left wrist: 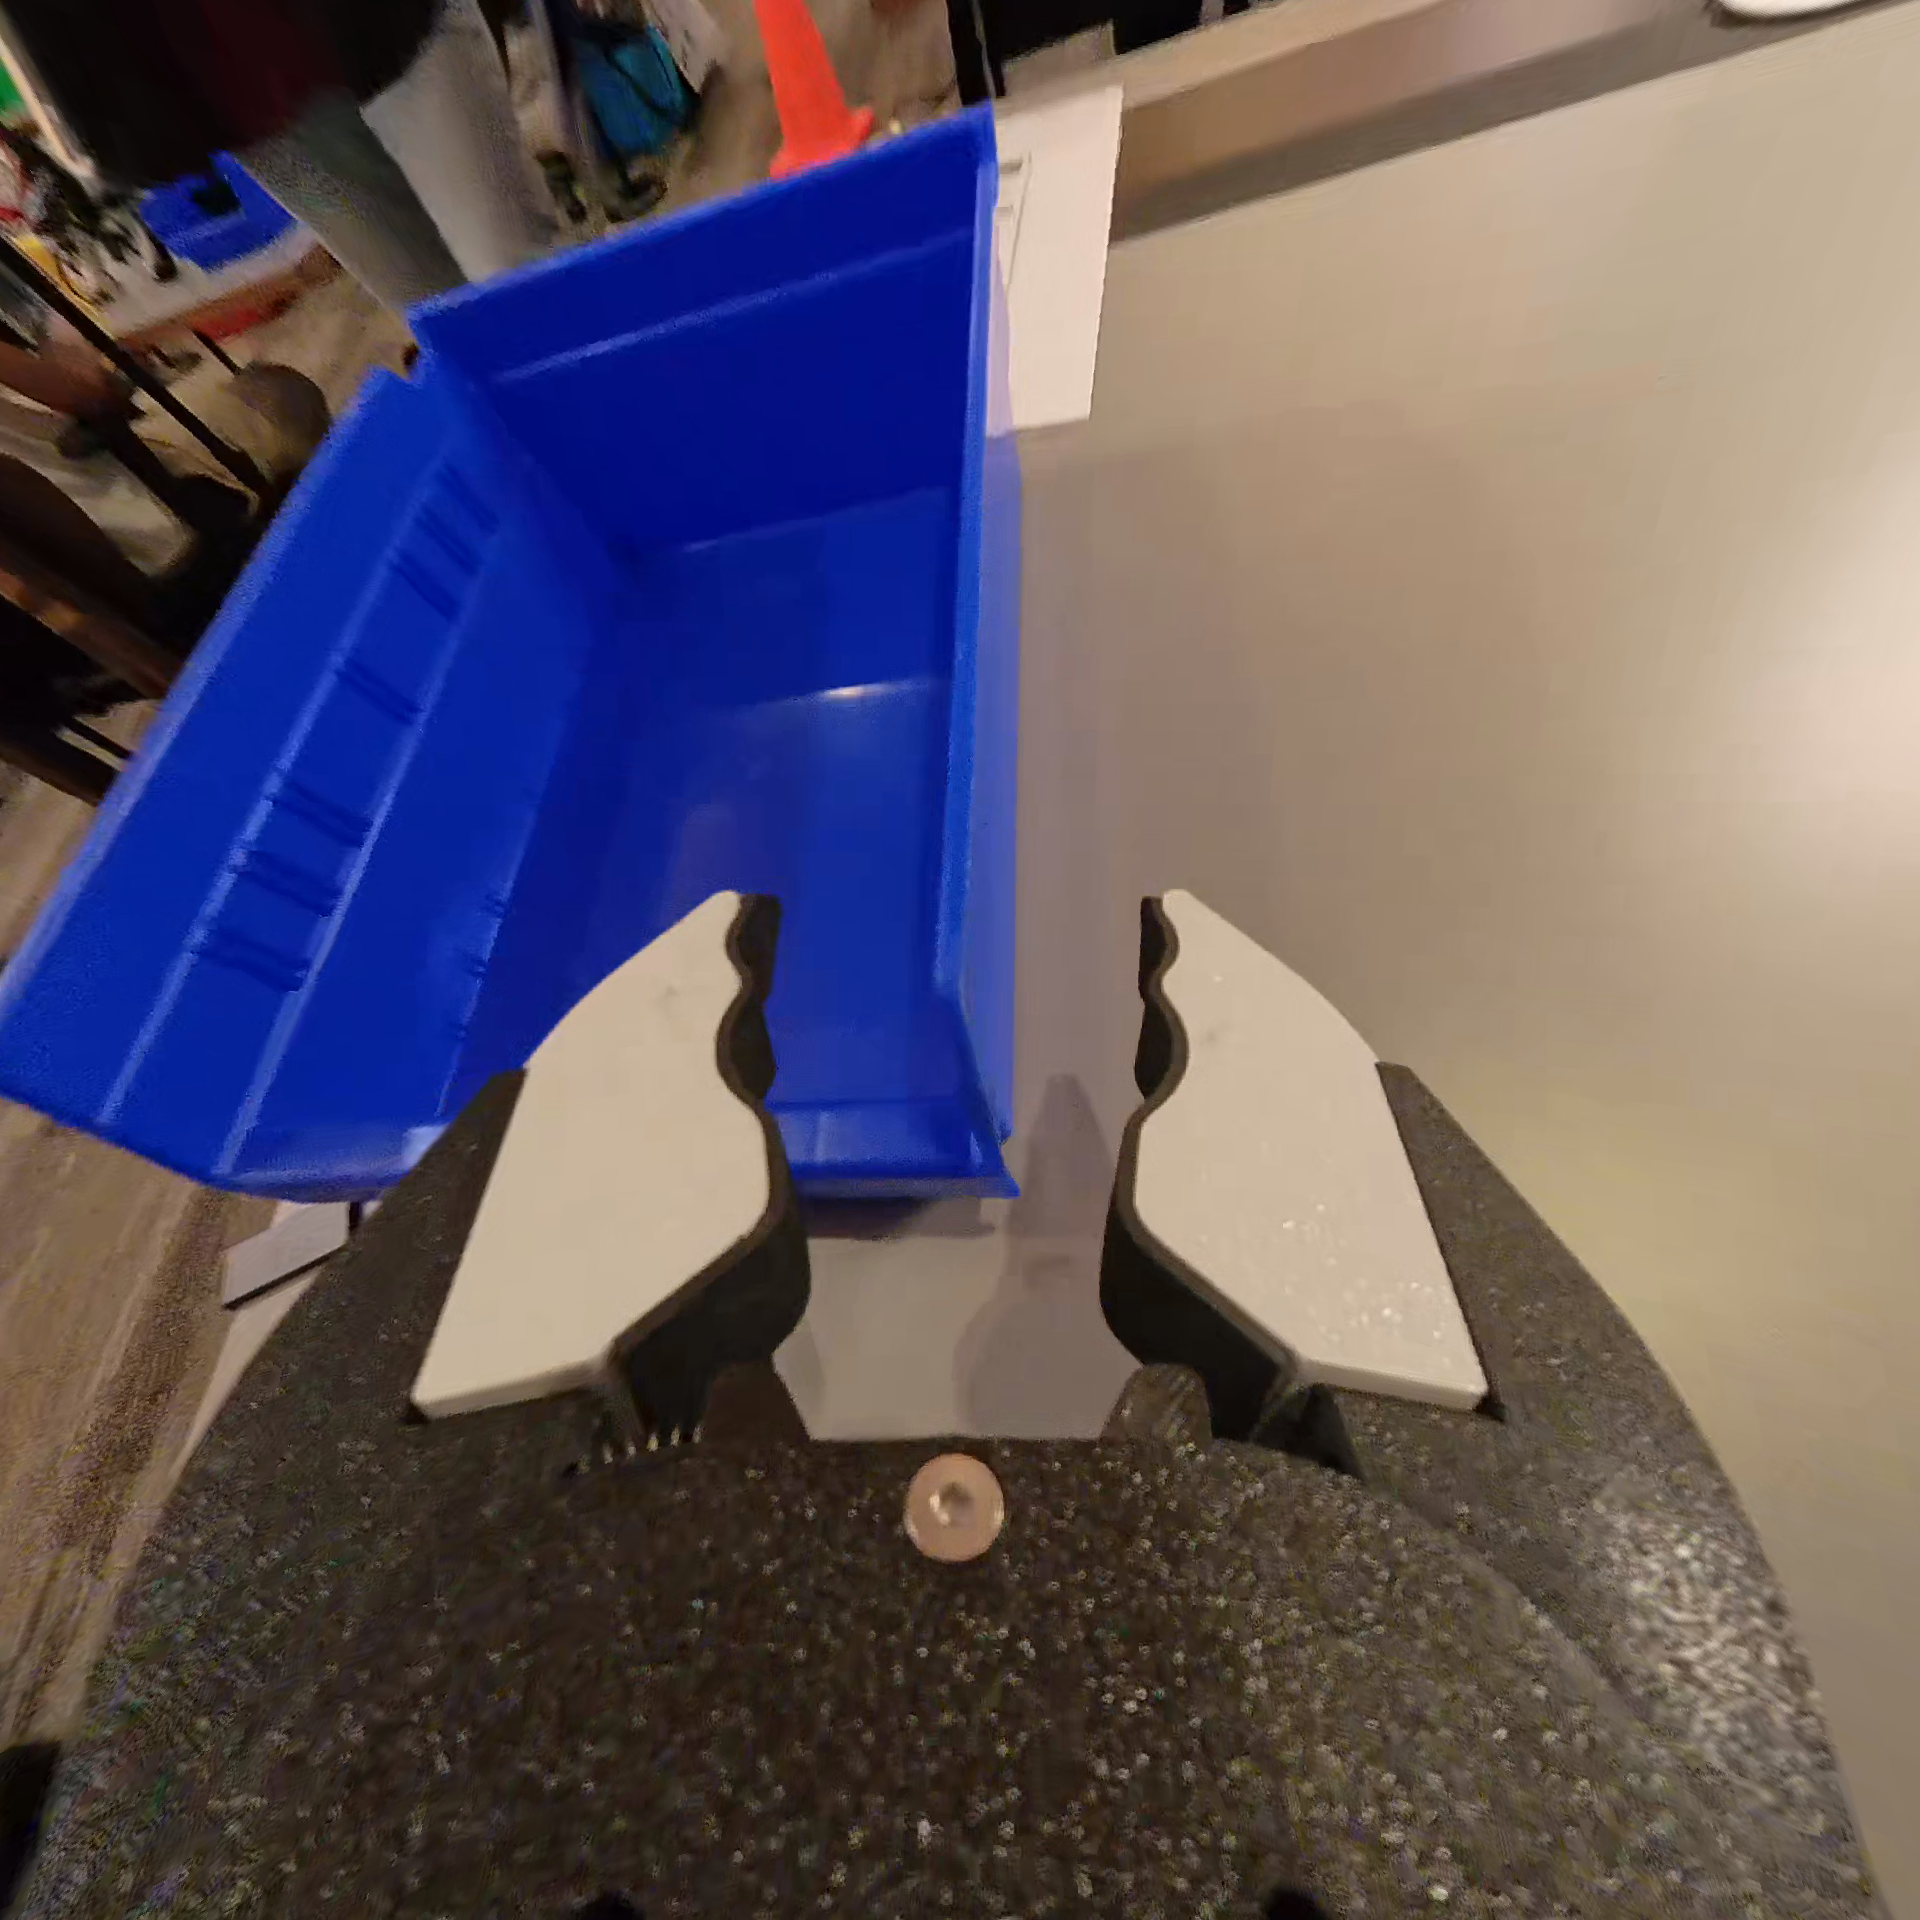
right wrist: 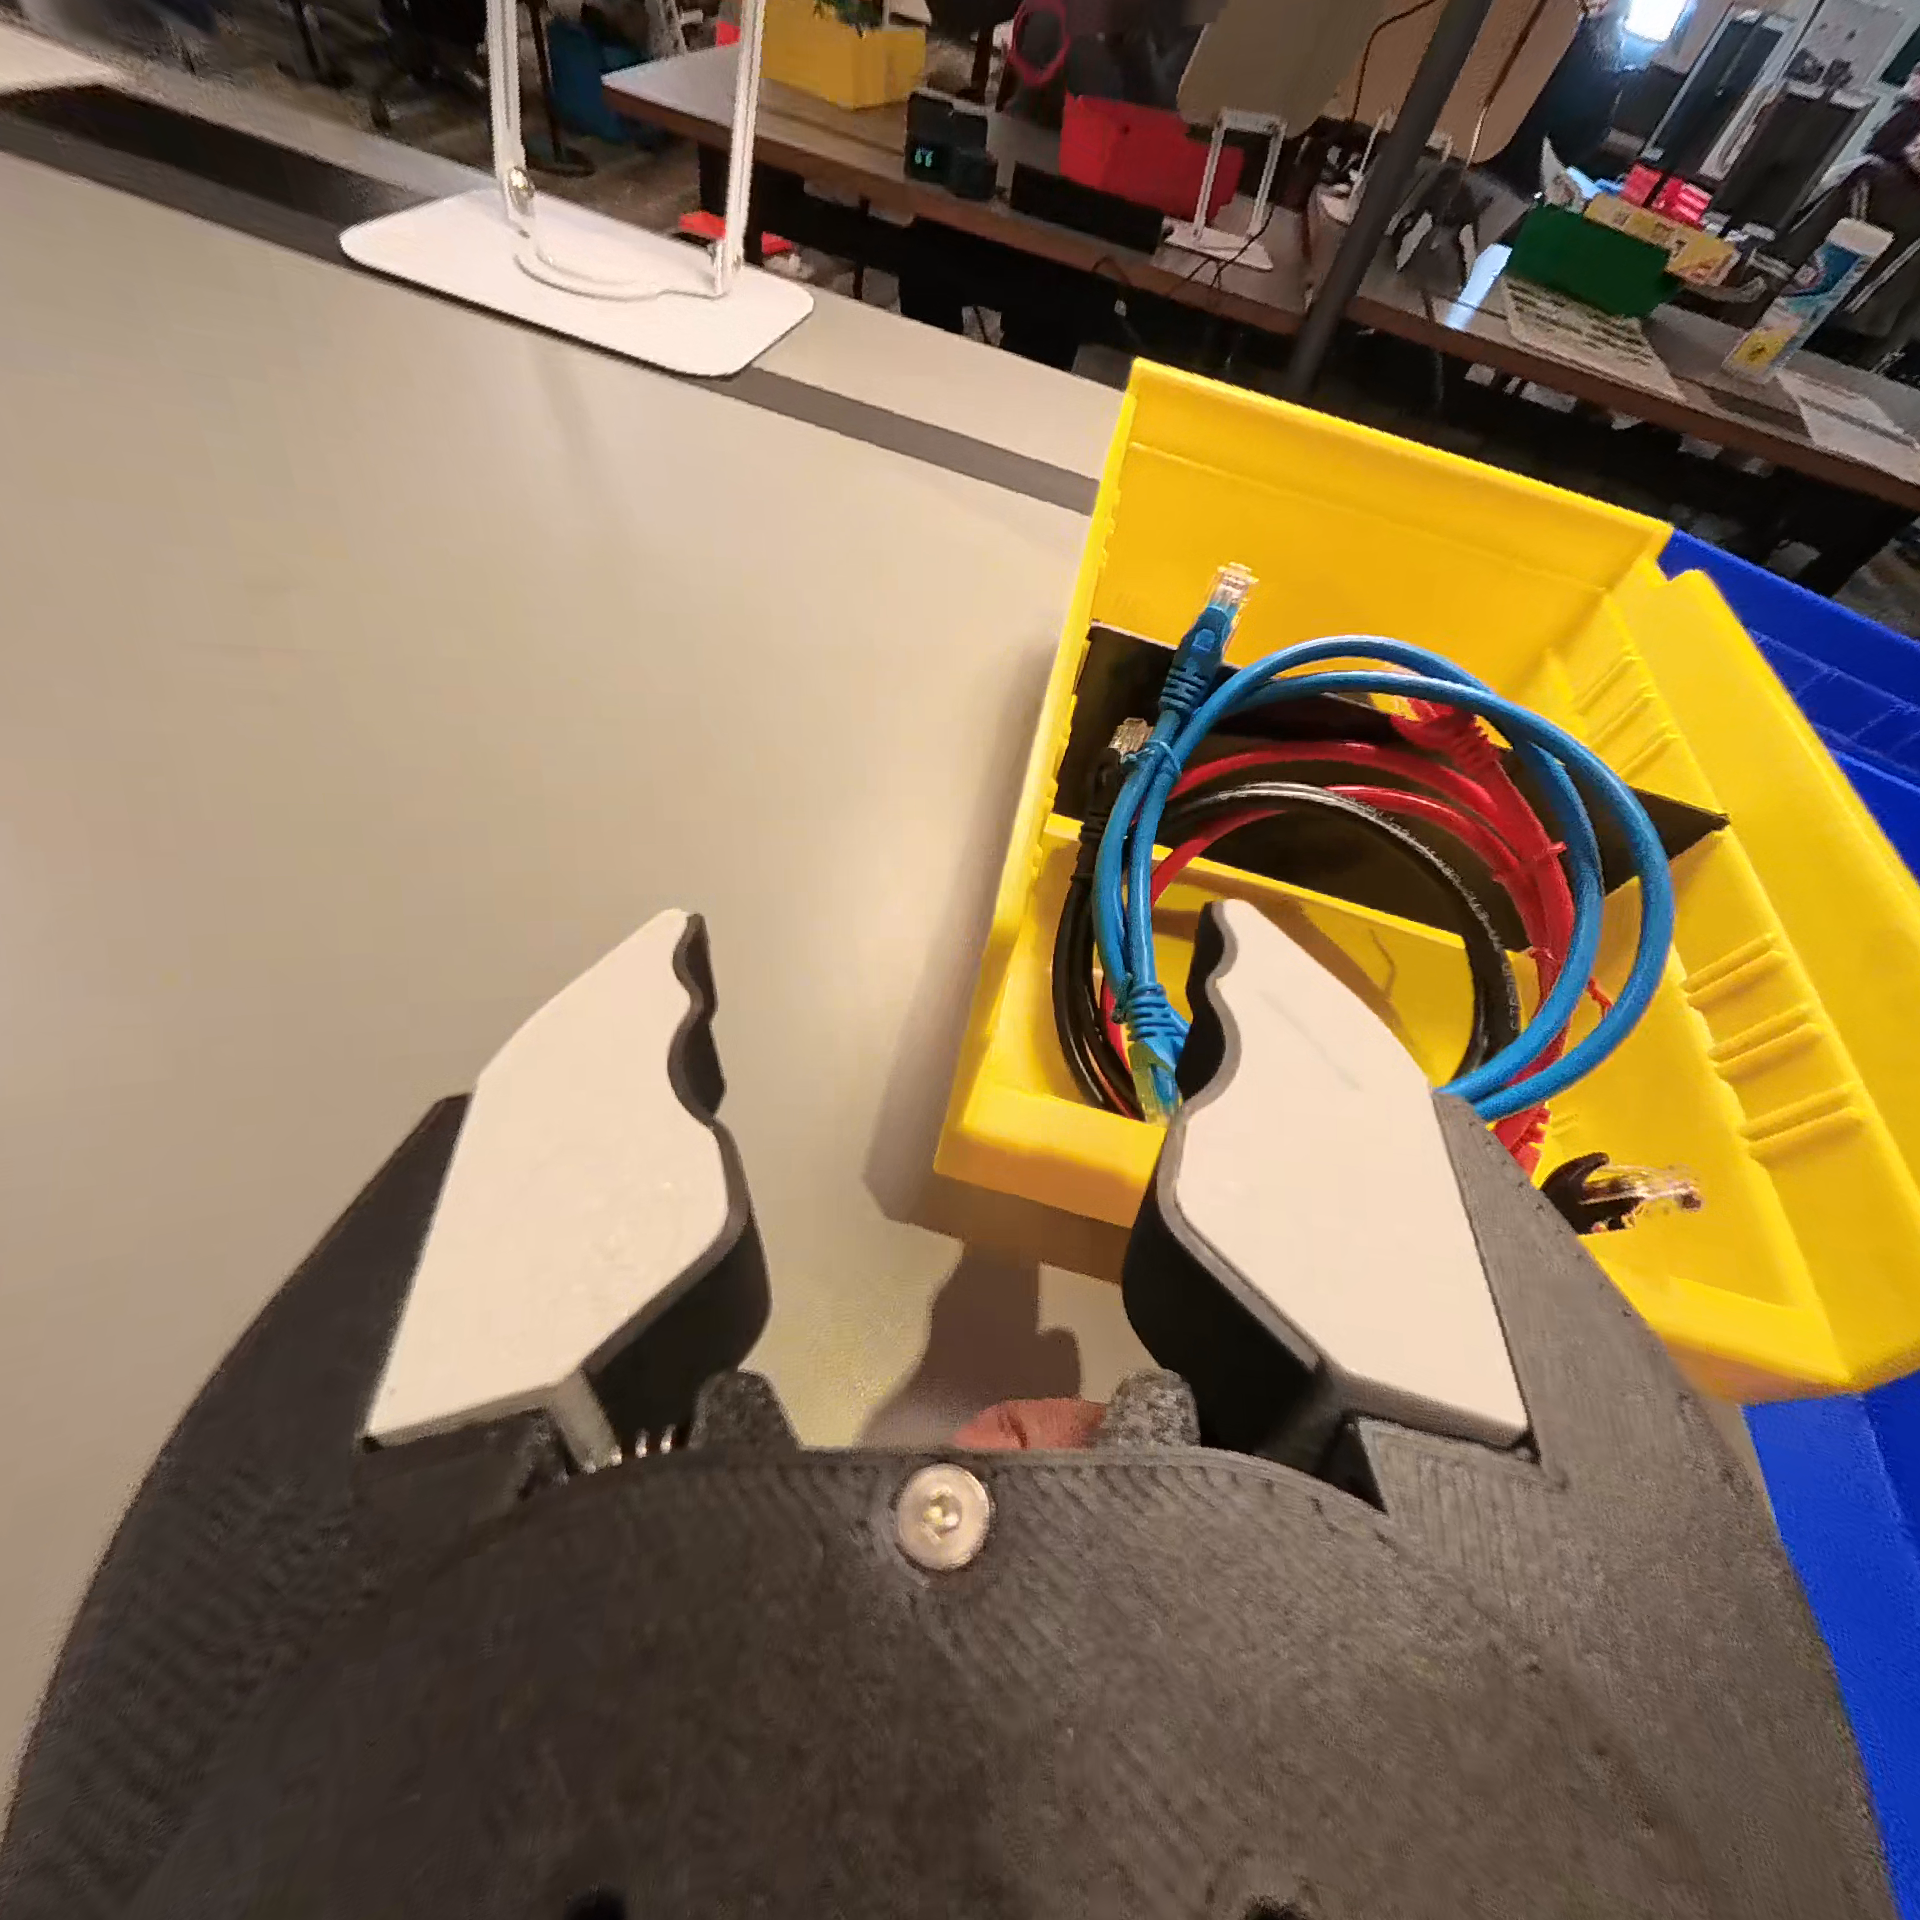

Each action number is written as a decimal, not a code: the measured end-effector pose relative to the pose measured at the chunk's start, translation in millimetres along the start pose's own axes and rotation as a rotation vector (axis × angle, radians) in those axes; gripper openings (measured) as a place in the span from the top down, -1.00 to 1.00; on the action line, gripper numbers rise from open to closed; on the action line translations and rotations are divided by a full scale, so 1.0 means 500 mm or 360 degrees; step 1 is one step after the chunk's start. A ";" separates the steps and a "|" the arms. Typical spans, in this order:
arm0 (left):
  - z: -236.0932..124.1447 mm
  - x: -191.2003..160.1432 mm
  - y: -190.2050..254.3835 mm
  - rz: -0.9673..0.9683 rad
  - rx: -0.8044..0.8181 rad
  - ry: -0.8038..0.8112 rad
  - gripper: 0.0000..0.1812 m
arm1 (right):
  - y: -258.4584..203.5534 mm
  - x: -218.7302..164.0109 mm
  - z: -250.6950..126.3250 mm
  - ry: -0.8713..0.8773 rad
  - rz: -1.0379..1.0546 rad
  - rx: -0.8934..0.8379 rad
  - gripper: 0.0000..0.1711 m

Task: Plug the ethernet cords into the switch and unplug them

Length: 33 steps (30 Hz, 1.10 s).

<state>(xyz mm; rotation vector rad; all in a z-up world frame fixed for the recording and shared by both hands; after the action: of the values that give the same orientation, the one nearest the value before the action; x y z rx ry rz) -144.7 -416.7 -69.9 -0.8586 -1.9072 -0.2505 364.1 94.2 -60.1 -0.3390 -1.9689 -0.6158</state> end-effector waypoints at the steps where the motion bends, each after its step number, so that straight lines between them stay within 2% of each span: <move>1: 0.012 -0.001 0.000 -0.0004 -0.0010 -0.0020 0.26 | -0.001 0.000 0.006 -0.0020 -0.0022 -0.0005 0.00; 7: 0.043 0.003 0.001 0.0080 0.0033 -0.0038 0.56 | -0.014 -0.009 0.035 -0.0116 -0.0063 0.0019 0.25; 9: 0.046 0.001 0.000 0.0086 0.0036 -0.0029 0.69 | -0.016 -0.011 0.044 -0.0145 -0.0083 0.0019 0.31; 12: 0.050 -0.005 -0.003 0.0086 0.0043 -0.0018 0.78 | -0.017 -0.016 0.059 -0.0190 -0.0112 0.0010 0.35; 16: 0.052 -0.008 -0.002 0.0088 0.0035 0.0019 0.83 | -0.014 -0.020 0.072 -0.0215 -0.0115 -0.0004 0.38; 19: 0.052 -0.009 0.002 0.0110 0.0029 0.0036 0.90 | -0.008 -0.021 0.077 -0.0208 -0.0100 -0.0028 0.48; 22: 0.053 -0.010 0.003 0.0102 0.0017 0.0073 0.92 | 0.001 -0.024 0.080 -0.0195 -0.0104 -0.0069 0.63; 25: 0.050 -0.012 0.006 0.0157 0.0032 0.0121 0.92 | 0.017 -0.027 0.078 -0.0178 -0.0109 -0.0120 0.89; 29: 0.030 -0.004 0.017 0.0203 0.0050 0.0242 0.91 | 0.025 -0.030 0.070 -0.0165 -0.0137 -0.0095 0.93; 33: -0.005 0.011 0.035 0.0263 -0.0050 0.0420 0.92 | 0.019 -0.030 0.060 -0.0106 -0.0129 0.0005 0.93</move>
<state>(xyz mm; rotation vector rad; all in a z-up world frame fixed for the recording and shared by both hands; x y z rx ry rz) -132.7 -403.0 -67.3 -0.9497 -1.5830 -0.2796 353.2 119.0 -82.0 -0.2823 -2.0550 -0.6607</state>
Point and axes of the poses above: each gripper's, where its closed fingertips meet, z out along the fingers, x out of its top, y = z × x across the jaws, the point moved 6 cm from there along -z, back along the fingers, and after that the axes turned 5 degrees about -z, right-handed, at the moved point
